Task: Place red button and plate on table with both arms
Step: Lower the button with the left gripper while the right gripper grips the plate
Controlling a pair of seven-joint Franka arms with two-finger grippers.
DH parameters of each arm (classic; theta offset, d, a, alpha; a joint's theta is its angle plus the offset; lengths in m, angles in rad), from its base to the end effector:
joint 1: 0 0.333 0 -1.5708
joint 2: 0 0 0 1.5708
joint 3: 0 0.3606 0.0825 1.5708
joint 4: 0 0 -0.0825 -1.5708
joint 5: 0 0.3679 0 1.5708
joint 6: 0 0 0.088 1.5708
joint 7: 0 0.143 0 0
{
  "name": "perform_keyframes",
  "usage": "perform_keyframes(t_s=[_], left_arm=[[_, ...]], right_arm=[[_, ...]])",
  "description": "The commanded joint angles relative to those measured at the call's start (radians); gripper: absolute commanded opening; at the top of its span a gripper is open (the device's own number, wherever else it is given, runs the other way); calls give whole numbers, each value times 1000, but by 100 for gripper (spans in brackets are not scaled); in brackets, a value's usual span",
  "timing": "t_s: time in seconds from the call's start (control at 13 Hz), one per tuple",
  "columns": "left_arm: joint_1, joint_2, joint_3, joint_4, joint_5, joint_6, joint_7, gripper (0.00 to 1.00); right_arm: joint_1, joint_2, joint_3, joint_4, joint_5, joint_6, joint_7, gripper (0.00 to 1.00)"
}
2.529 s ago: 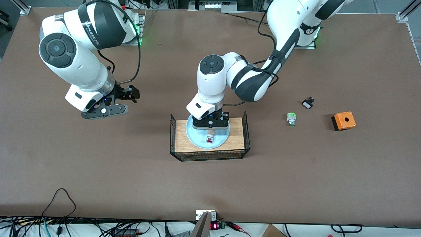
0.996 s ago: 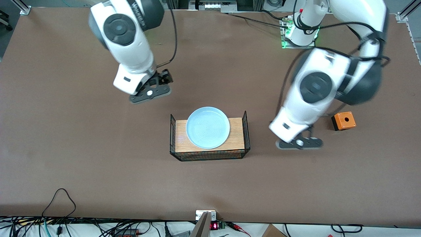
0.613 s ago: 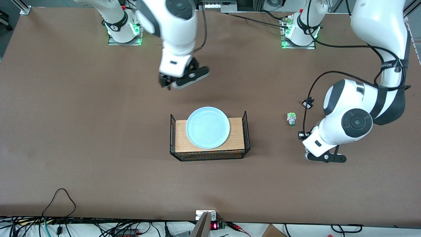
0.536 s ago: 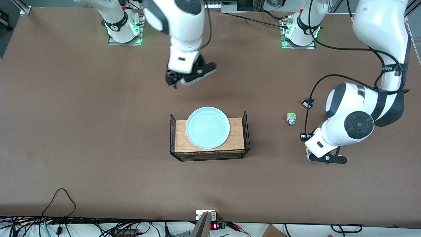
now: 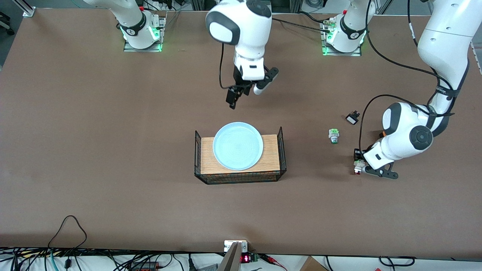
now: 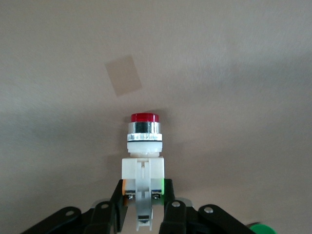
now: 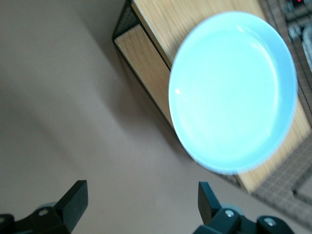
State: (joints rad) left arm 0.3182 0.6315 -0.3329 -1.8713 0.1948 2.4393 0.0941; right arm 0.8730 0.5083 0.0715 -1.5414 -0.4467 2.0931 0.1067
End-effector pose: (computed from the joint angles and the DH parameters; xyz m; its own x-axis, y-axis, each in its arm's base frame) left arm 0.6483 0.0087 0.2000 0.9796 -0.2009 -0.0095 -0.1997 -0.9771 0.0732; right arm 0.4503 0.5498 0.3790 0.4948 0.8678 0.0459 0.8060 -0.4780 0.3491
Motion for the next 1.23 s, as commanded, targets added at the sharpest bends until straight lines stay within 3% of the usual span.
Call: perform_keyframes(t_s=[0.0, 0.08, 0.23, 0.46, 0.69, 0.84, 1.15], left_arm=[[10, -24, -20, -23, -18, 7, 30, 76], [12, -26, -20, -22, -18, 4, 35, 100], [9, -41, -26, 4, -18, -40, 20, 100], [6, -102, -86, 168, -23, -346, 3, 100], [-2, -104, -133, 401, -23, -653, -34, 100], [-1, -124, -170, 493, -23, -797, -69, 100], [1, -234, -224, 544, -21, -986, -108, 100]], right_arm=[[-23, 45, -4, 15, -21, 79, -116, 100], [-29, 53, -9, 14, -26, 96, -127, 100], [-45, 61, -9, 15, -49, 97, -165, 100], [-54, 61, -9, 15, -49, 99, -173, 100], [-52, 75, -9, 15, -50, 117, -180, 79], [-51, 75, -9, 15, -52, 119, -180, 60], [-45, 73, -9, 17, -67, 116, -182, 7]])
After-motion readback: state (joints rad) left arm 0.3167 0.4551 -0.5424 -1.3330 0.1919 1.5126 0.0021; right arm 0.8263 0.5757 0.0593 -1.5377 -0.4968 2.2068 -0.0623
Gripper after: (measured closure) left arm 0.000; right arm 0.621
